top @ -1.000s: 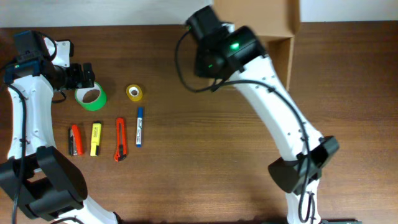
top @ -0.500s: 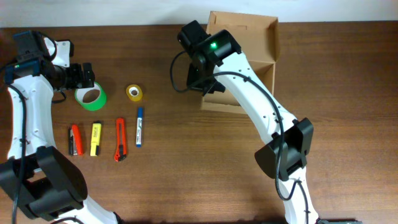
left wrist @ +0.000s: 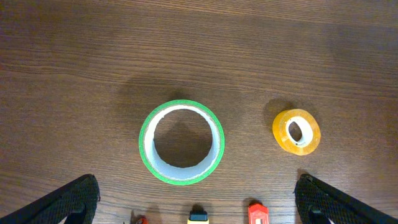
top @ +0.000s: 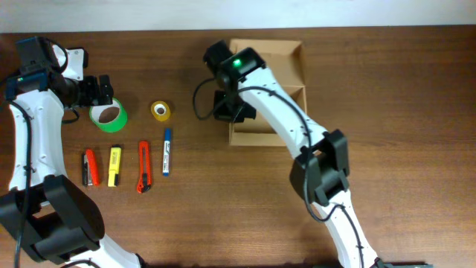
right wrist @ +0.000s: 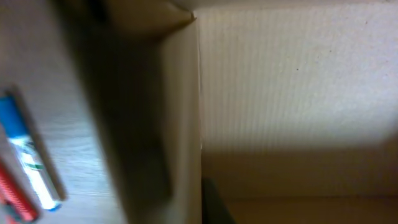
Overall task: Pack container
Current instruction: 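Slide the box further left with the right gripper, positioning it centrally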
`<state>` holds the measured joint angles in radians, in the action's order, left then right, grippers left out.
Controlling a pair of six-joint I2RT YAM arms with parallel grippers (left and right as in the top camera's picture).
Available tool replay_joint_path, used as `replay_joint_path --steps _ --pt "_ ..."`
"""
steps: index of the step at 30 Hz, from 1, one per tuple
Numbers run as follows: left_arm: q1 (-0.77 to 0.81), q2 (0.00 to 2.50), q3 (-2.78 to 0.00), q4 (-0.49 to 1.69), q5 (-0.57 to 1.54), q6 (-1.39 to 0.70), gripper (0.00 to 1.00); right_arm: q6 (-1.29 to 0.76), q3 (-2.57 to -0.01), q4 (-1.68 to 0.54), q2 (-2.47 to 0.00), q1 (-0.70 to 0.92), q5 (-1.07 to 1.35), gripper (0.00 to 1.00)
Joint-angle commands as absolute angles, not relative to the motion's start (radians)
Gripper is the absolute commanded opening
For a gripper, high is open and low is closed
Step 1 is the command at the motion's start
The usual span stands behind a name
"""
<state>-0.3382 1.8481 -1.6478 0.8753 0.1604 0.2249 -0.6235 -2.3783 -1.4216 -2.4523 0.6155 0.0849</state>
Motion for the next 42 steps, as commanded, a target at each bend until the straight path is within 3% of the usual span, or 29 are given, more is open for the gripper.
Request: replay_joint_path --steps 1,16,32,42 --pt "-0.343 1.857 -1.663 0.876 0.161 0.241 0.99 -0.552 -2.382 -1.424 -2.468 0.662 0.061 0.04" --pt "-0.343 1.857 -1.663 0.891 0.161 0.241 1.00 -0.520 -2.378 -1.389 -2.514 0.666 0.044 0.04" --pt "-0.343 1.857 -1.663 0.910 0.161 0.241 1.00 -0.796 -2.378 -1.373 -2.514 0.628 -0.007 0.04" --pt "-0.343 1.857 -1.663 0.910 0.161 0.241 1.00 -0.799 -2.378 -1.364 -2.515 0.627 -0.057 0.04"
